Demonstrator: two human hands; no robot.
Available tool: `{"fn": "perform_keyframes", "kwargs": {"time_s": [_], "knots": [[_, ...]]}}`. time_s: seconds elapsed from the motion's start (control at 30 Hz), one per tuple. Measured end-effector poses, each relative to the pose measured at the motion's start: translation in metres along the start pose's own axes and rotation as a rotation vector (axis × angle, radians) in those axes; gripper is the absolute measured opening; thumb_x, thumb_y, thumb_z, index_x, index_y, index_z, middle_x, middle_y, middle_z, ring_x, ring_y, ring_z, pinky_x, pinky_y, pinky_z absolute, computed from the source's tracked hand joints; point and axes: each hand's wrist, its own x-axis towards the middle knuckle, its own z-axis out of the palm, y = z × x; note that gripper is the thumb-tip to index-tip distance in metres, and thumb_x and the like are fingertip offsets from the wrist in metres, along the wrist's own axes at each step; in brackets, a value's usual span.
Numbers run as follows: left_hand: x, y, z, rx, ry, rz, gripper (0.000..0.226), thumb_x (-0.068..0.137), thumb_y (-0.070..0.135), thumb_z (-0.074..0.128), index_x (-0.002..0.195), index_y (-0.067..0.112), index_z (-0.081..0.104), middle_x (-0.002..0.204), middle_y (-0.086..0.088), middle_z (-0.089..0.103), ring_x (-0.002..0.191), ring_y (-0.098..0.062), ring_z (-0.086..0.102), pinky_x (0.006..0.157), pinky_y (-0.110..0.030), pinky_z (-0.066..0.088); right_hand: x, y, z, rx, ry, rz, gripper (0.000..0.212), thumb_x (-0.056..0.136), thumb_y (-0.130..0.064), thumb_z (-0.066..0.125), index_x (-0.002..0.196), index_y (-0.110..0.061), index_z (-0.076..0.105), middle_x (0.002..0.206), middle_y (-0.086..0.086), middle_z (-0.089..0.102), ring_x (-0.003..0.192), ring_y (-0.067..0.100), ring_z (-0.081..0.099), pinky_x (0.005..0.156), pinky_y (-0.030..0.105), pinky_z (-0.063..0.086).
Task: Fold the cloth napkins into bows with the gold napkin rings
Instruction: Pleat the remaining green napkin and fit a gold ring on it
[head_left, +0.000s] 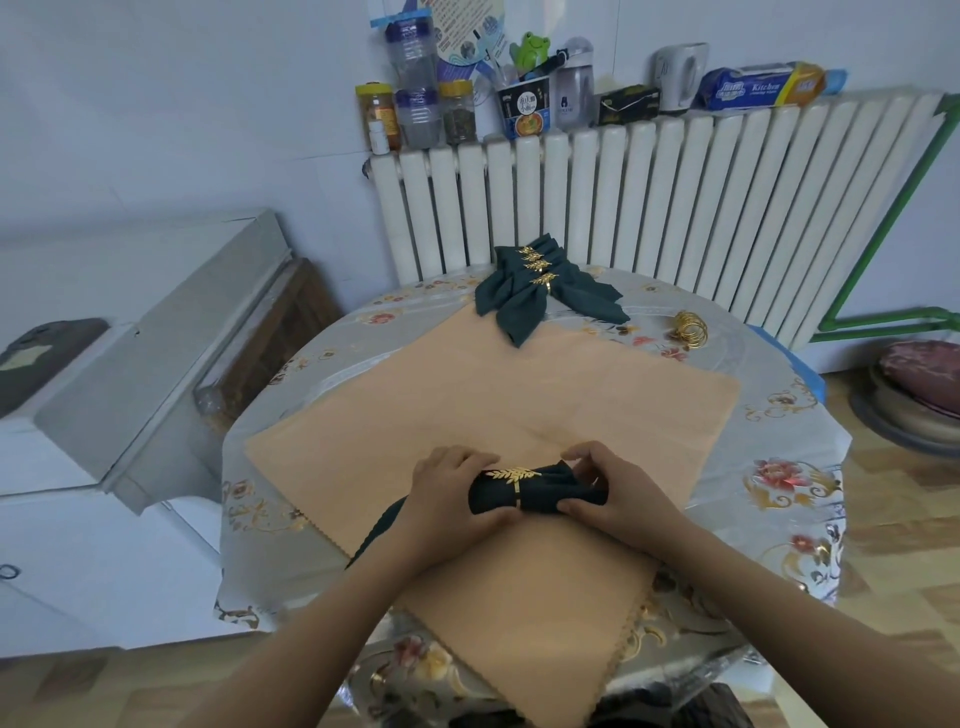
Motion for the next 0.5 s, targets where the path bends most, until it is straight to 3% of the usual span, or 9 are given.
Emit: {"fn": "perform_keyframes", "kwargs": {"time_s": [0.07,0.17,0.23,0.3,0.4,0.5], "knots": [[-0.007,-0.003,0.0,-0.016,0.024,-0.003,0.082,0.065,0.078,0.032,0.129,0.03,0.052,0.12,0.007,0.048,0.115,-0.012,0.035,0.095,-0.025,0.023,0.003,-0.004,0.002,-0.125,0.048,-0.109,0.058,0.072,-0.051,0.068,0.124,-0.03,0.051,0.115,-0.015,0.05,0.108,0.003,0.045,0.092,0.02,0.032],[-0.013,-0.002,-0.001,-0.004,0.036,0.018,0.074,0.072,0.071,0.033,0.128,0.028,0.053,0.115,0.004,0.048,0.112,-0.015,0.037,0.096,-0.027,0.026,0.019,-0.02,0.01,-0.275,0.011,-0.218,0.072,0.071,-0.07,0.044,0.13,-0.03,0.053,0.131,-0.015,0.048,0.124,0.006,0.035,0.103,0.026,0.022],[-0.013,0.0,0.0,-0.026,0.048,0.009,0.058,0.078,0.06,0.051,0.123,0.023,0.055,0.11,0.002,0.05,0.108,-0.017,0.041,0.093,-0.027,0.031,0.032,-0.031,0.014,-0.313,-0.123,-0.21,0.069,0.074,-0.066,0.046,0.13,-0.028,0.054,0.131,-0.009,0.055,0.125,0.012,0.04,0.103,0.027,0.024],[-0.013,0.004,0.002,-0.015,0.076,-0.002,0.041,0.082,0.043,0.063,0.114,0.017,0.058,0.105,-0.001,0.053,0.103,-0.019,0.045,0.084,-0.026,0.034,0.04,-0.037,0.017,-0.28,-0.216,-0.196,0.052,0.08,-0.051,0.059,0.124,-0.024,0.06,0.12,-0.004,0.064,0.113,0.015,0.053,0.092,0.024,0.035],[-0.019,0.009,0.004,-0.088,0.171,-0.089,0.026,0.079,0.036,0.069,0.089,0.018,0.055,0.09,0.003,0.051,0.088,-0.017,0.048,0.068,-0.023,0.029,0.036,-0.035,0.019,-0.214,-0.172,-0.168,0.05,0.076,-0.051,0.055,0.116,-0.024,0.065,0.11,-0.004,0.068,0.102,0.015,0.058,0.082,0.025,0.041],[-0.024,0.007,0.005,-0.212,0.202,-0.154,0.027,0.074,0.032,0.073,0.077,0.021,0.049,0.086,0.005,0.051,0.079,-0.014,0.048,0.067,-0.024,0.034,0.029,-0.03,0.025,-0.152,-0.097,-0.139,0.049,0.078,-0.052,0.052,0.12,-0.028,0.063,0.113,-0.006,0.066,0.106,0.012,0.054,0.088,0.023,0.039]]}}
